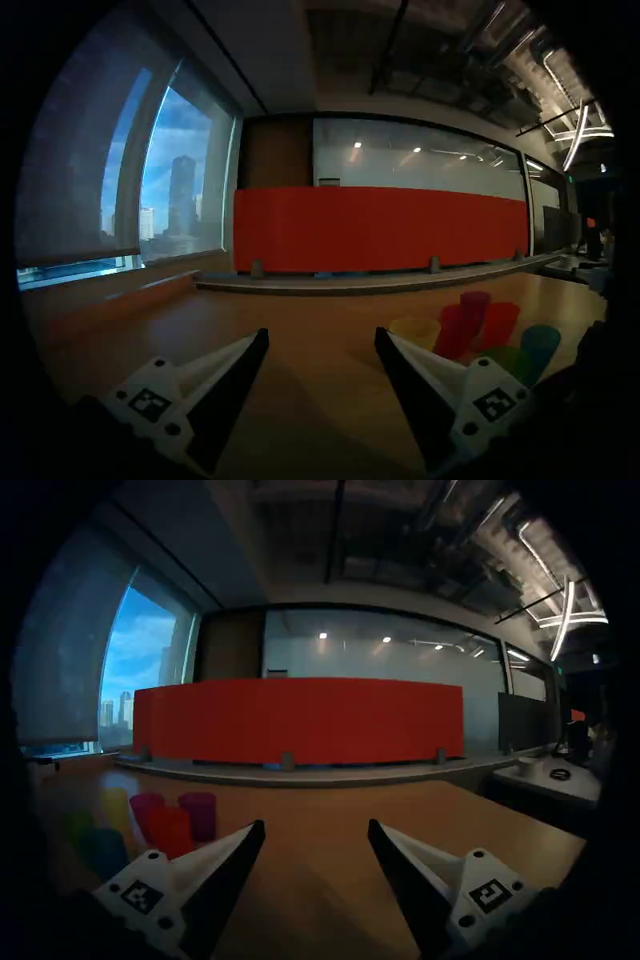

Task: Pour water

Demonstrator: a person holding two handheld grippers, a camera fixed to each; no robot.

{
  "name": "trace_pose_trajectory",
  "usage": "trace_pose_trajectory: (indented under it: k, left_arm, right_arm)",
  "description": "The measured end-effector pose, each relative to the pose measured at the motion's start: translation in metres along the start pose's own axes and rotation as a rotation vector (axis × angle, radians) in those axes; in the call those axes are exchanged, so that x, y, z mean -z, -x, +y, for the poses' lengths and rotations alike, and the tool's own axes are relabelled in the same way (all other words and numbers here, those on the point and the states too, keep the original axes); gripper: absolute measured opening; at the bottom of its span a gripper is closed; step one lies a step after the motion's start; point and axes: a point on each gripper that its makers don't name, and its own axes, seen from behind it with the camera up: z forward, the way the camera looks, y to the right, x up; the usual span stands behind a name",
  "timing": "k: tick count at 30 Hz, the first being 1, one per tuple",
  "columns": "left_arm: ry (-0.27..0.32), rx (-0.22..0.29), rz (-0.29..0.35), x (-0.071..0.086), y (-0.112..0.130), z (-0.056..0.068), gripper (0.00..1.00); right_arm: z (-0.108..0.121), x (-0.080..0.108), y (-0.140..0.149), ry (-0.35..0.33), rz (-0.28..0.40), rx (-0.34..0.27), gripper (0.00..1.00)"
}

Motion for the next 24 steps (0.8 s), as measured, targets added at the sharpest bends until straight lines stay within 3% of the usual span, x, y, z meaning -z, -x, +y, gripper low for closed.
trace_pose_trajectory:
  k: [8, 17, 24]
  left_arm:
    - [-0.001, 0.011, -0.009, 0.0, -0.005, 0.0, 0.98]
    - [0.019, -0.009, -0.013, -0.002, -0.047, 0.002, 0.98]
    - [0.044, 0.015, -0.014, -0.007, -0.091, 0.004, 0.98]
  right_arm:
    - [0.004, -0.003, -0.002, 0.0, -0.026, -0.015, 1.0]
    - [0.005, -0.006, -0.043, -0.013, -0.025, -0.017, 1.0]
    - [0.0, -0.007, -0.079, -0.039, -0.034, -0.037, 1.0]
